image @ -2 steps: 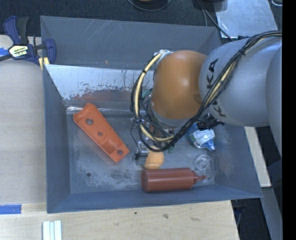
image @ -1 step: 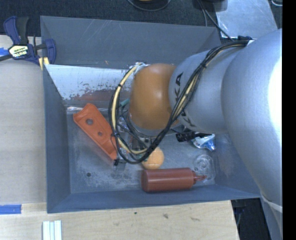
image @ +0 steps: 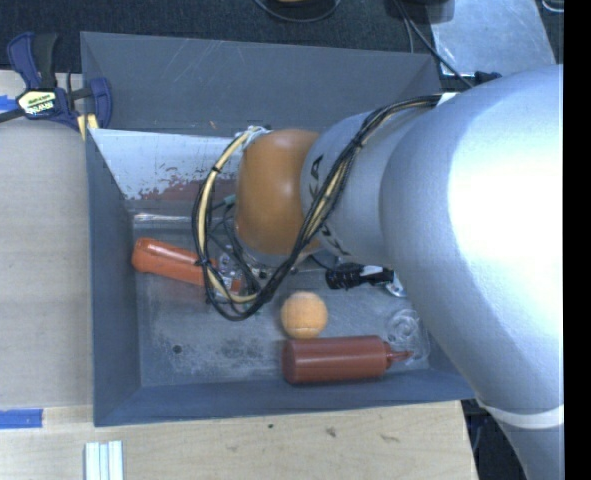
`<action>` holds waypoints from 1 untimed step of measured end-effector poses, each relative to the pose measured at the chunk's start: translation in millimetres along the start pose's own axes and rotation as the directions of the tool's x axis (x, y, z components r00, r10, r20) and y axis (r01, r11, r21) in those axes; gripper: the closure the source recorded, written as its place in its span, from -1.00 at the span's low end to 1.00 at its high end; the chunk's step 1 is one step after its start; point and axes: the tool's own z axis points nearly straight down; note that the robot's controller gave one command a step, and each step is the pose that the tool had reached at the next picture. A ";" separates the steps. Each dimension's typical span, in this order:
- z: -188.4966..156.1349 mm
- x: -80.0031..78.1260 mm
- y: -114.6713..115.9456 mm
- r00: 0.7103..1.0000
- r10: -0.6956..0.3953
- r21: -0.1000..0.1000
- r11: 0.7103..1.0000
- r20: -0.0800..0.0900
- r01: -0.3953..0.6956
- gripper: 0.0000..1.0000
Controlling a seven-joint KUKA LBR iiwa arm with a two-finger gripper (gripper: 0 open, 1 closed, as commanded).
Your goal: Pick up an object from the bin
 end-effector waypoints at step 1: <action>0.0 0.0 0.0 1.000 0.000 0.000 1.000 0.000 0.000 1.00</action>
Offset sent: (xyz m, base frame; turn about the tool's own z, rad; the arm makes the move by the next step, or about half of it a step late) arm 0.0021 -0.0075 0.1019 0.0122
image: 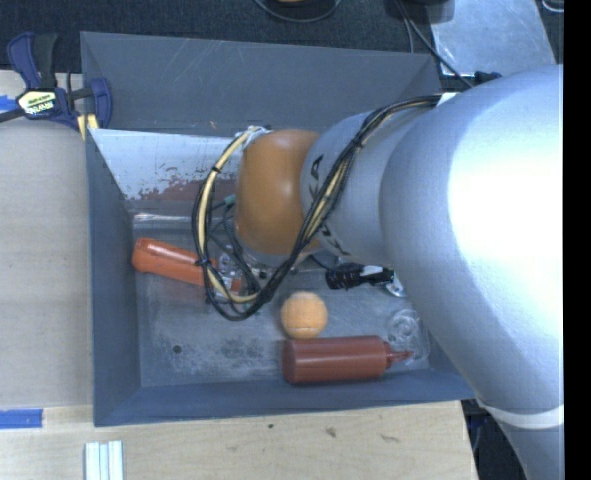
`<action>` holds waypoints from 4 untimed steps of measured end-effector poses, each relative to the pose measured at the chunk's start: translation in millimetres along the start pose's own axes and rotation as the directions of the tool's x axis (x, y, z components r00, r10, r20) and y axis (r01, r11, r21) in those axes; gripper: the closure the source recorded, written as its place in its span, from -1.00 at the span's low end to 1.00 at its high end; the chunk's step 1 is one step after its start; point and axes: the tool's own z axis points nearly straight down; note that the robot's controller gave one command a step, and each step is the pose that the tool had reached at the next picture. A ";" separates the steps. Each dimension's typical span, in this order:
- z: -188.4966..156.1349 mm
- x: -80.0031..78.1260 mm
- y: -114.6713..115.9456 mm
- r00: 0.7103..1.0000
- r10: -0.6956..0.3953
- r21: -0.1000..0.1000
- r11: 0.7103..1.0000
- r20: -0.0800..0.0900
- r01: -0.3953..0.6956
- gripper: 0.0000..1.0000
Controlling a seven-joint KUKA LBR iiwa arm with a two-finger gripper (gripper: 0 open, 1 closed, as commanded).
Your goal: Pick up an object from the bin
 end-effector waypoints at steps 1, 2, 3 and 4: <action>-94.4 -5.4 -5.8 1.000 0.009 0.001 1.000 0.000 -0.009 -1.00; -102.2 -6.5 -5.8 1.000 0.009 -0.001 1.000 0.003 -0.009 -1.00; 1.3 -6.9 0.4 1.000 0.028 0.000 1.000 0.002 -0.028 1.00; 1.3 -6.9 0.4 1.000 0.028 0.000 1.000 0.002 -0.028 1.00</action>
Offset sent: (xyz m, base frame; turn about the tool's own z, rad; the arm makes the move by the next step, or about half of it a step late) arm 0.0000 0.0000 0.0000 0.0000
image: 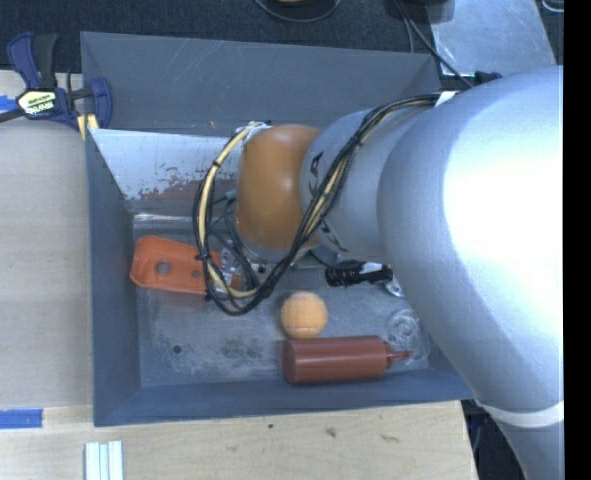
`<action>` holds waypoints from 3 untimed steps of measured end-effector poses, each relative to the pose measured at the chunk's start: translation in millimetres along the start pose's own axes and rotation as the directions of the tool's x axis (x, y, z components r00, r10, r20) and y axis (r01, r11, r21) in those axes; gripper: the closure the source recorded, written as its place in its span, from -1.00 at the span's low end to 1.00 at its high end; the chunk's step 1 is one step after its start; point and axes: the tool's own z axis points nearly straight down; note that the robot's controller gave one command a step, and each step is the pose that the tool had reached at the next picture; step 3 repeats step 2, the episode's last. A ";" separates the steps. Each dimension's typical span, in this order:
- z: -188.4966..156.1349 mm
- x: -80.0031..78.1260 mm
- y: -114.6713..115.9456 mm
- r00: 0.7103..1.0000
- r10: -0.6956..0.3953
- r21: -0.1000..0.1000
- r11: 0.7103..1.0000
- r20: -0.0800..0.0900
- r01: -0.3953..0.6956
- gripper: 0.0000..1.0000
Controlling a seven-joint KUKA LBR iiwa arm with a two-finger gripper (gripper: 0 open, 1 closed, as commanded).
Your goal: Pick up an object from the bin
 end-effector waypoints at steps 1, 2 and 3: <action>-72.1 -8.0 1.0 0.999 0.034 0.002 0.999 -0.002 -0.034 1.00; -77.0 -18.6 1.6 0.999 0.034 -0.005 0.999 0.009 -0.034 1.00; -77.0 -18.6 1.6 0.999 0.034 -0.005 0.999 0.009 -0.034 1.00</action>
Offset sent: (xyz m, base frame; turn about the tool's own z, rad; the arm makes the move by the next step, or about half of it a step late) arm 0.0206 -0.0091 0.0239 0.0290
